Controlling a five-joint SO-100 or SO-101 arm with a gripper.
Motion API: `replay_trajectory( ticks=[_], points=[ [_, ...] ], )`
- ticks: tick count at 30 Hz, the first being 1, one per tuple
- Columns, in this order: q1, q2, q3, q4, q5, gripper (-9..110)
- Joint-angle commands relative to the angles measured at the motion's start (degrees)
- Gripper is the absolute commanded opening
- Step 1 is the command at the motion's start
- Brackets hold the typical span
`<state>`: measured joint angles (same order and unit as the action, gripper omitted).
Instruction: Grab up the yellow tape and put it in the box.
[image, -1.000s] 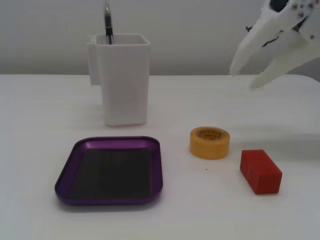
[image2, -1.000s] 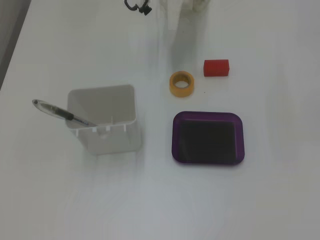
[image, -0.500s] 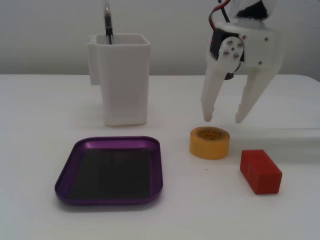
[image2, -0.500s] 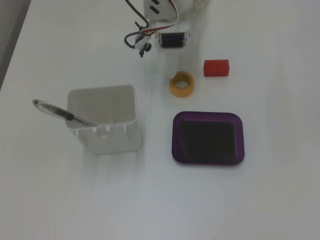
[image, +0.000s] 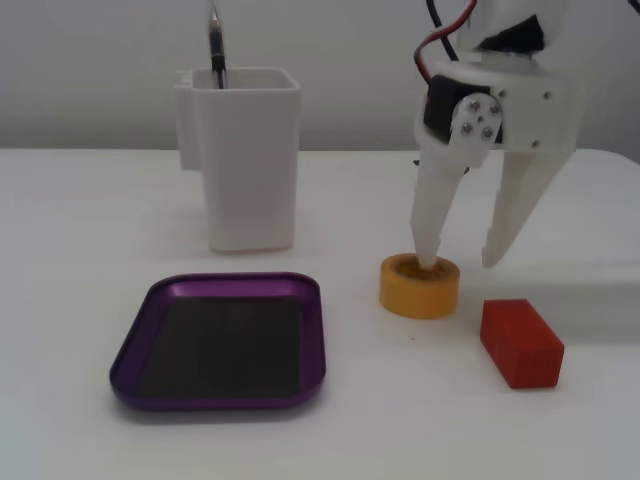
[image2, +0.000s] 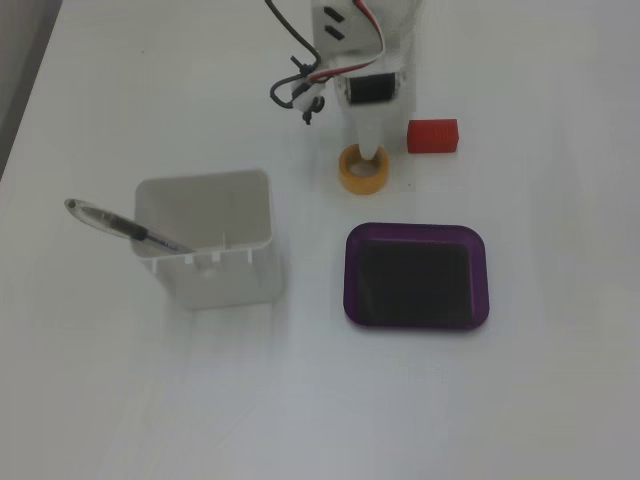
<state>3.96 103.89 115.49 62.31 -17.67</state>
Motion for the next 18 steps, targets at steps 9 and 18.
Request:
replay_trajectory(
  ticks=[9, 18],
  points=[
    [-0.1, 0.2, 6.9, -9.5, -0.5, 15],
    [-0.1, 0.2, 9.1, -10.6, -0.5, 0]
  ],
)
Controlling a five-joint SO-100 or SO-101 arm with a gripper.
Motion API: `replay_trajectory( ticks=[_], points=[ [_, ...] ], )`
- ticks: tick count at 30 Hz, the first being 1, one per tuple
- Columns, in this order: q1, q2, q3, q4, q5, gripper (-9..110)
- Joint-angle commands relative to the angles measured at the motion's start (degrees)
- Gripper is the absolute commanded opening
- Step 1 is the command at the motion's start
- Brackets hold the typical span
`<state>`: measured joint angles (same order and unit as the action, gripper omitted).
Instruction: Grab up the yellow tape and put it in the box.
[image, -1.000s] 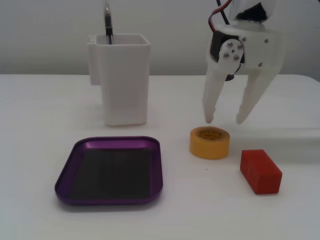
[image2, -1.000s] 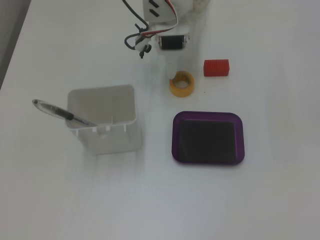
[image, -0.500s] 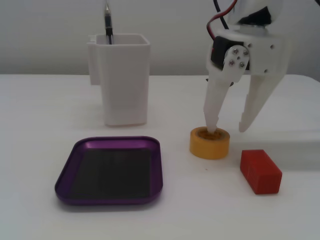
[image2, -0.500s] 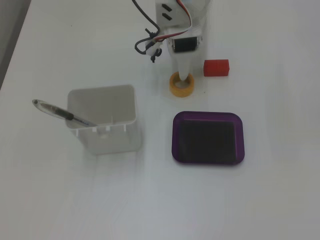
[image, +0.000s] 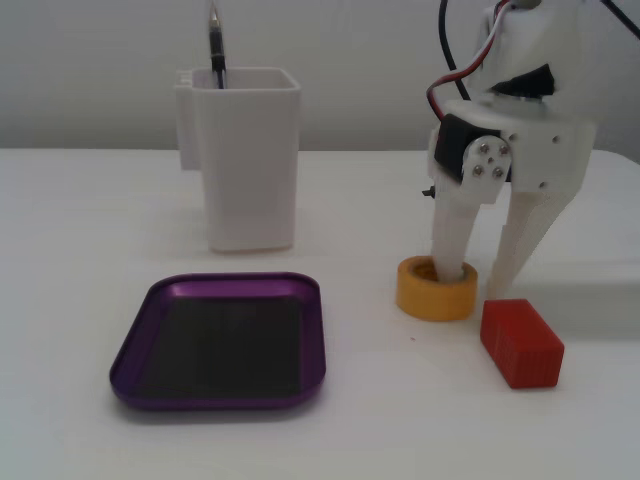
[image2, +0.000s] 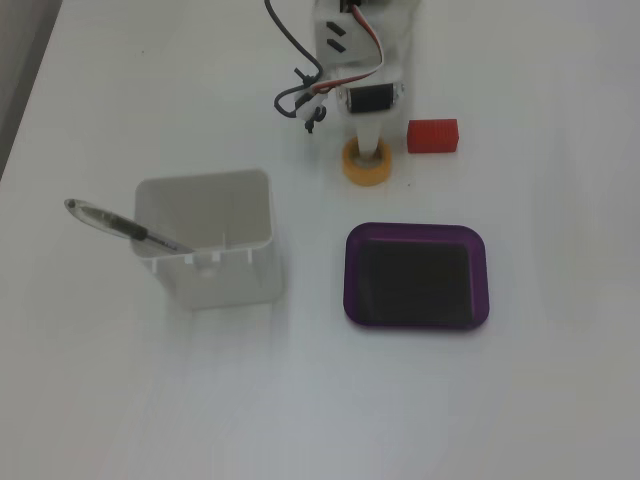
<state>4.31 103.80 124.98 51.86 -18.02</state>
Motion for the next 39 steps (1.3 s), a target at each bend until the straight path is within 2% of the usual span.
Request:
replay_trajectory(
  ticks=[1, 5, 9, 14, 19, 28, 33, 39],
  points=[
    [-0.5, 0.4, -0.4, -0.2, -0.2, -1],
    [-0.8, 2.6, -2.7, 1.9, -0.2, -1],
    [-1.0, 8.9, -15.0, 11.3, 0.5, -1],
    [-8.3, 11.2, -32.9, 18.6, 0.4, -1],
    [-11.9, -1.2, -43.4, 18.8, 1.7, -1],
    [-8.7, -31.2, -64.4, 18.9, 3.3, -1],
    [-4.8, -41.2, -74.0, 19.4, 3.3, -1],
    [-3.1, -47.2, -77.0, 19.5, 3.3, -1]
  ],
)
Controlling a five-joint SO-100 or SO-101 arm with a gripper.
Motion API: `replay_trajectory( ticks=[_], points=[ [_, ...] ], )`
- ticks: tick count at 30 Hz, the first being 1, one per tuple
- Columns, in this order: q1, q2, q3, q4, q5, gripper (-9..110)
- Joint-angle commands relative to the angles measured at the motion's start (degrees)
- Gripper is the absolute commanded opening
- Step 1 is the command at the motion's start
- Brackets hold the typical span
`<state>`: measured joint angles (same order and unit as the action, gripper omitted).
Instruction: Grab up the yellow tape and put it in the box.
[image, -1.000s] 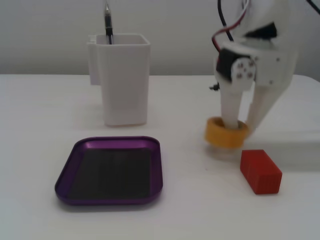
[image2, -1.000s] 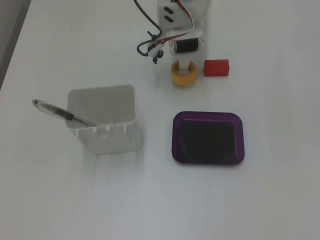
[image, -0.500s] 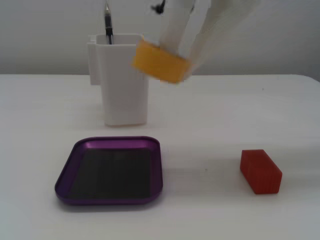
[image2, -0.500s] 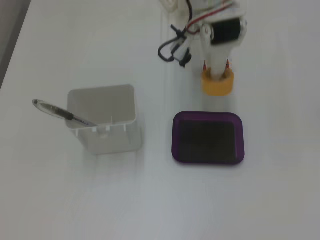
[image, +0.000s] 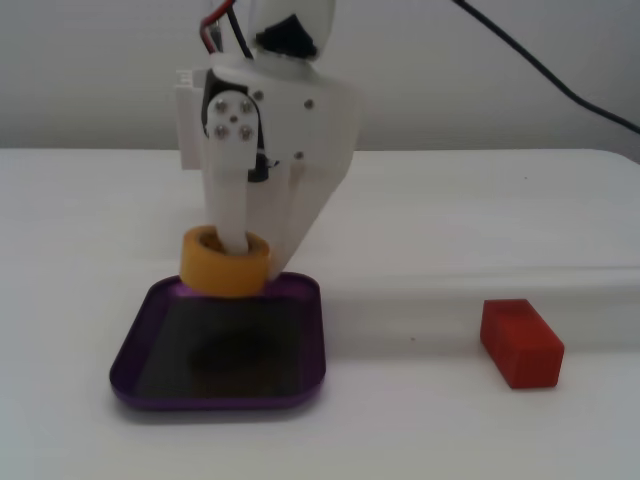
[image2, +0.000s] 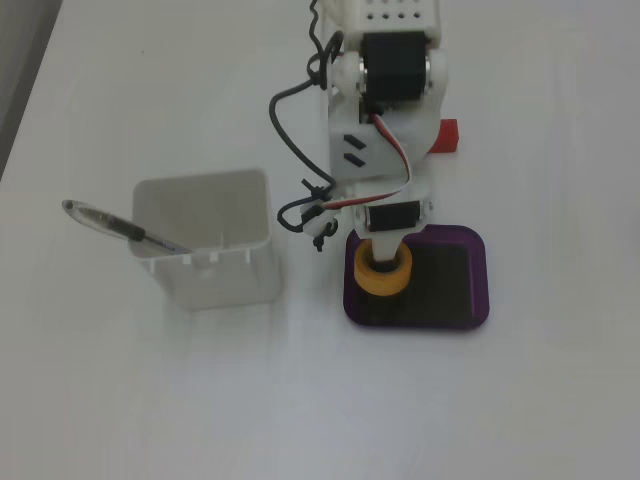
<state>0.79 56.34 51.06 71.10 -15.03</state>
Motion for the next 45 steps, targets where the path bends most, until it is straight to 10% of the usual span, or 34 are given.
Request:
replay_trajectory(
  ticks=[1, 27, 45],
  points=[
    [0.4, 0.1, -3.1, 0.3, 0.1, -1],
    [0.4, 22.8, -23.6, 26.5, 2.4, 13],
    [0.5, 79.5, 40.4, 20.4, 3.5, 13]
  ],
)
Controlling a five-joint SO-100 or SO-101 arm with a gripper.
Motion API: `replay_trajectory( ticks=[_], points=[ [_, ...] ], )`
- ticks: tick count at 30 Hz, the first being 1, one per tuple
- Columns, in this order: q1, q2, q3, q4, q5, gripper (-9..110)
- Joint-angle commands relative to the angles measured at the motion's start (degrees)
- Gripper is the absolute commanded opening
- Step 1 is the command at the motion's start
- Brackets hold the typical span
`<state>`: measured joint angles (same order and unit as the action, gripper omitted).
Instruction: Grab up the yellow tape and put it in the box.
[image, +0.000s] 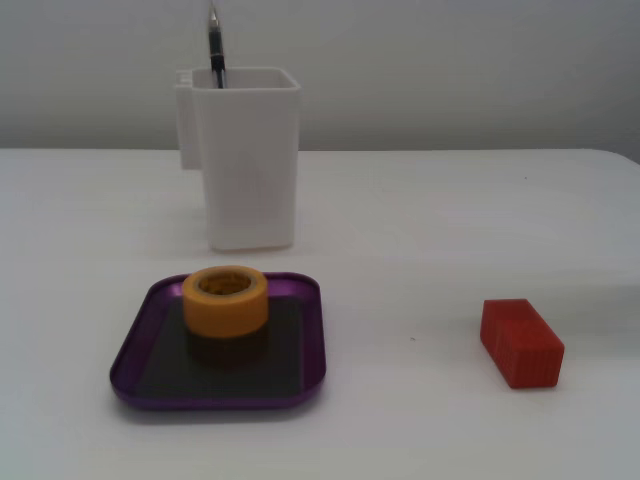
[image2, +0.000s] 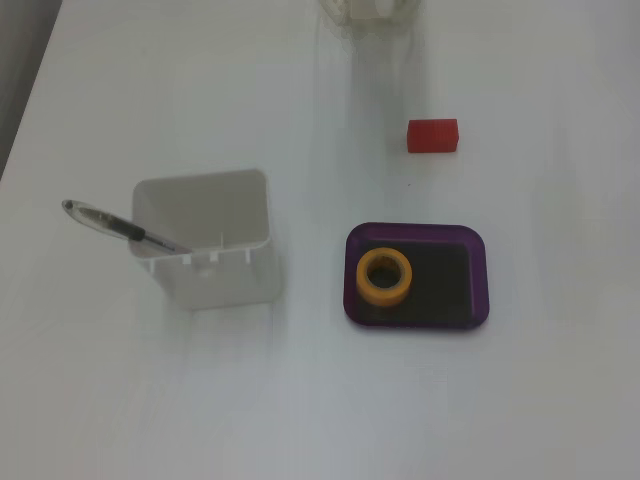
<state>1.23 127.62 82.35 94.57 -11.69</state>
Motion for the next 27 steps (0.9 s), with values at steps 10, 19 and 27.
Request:
replay_trajectory(
  ticks=[10, 19, 27],
  points=[
    [0.2, 38.4, 46.8, -22.0, 0.0, 13],
    [0.1, 61.1, 76.6, -32.9, 6.4, 13],
    [0.1, 70.3, 87.2, -32.3, 8.1, 13]
  ],
)
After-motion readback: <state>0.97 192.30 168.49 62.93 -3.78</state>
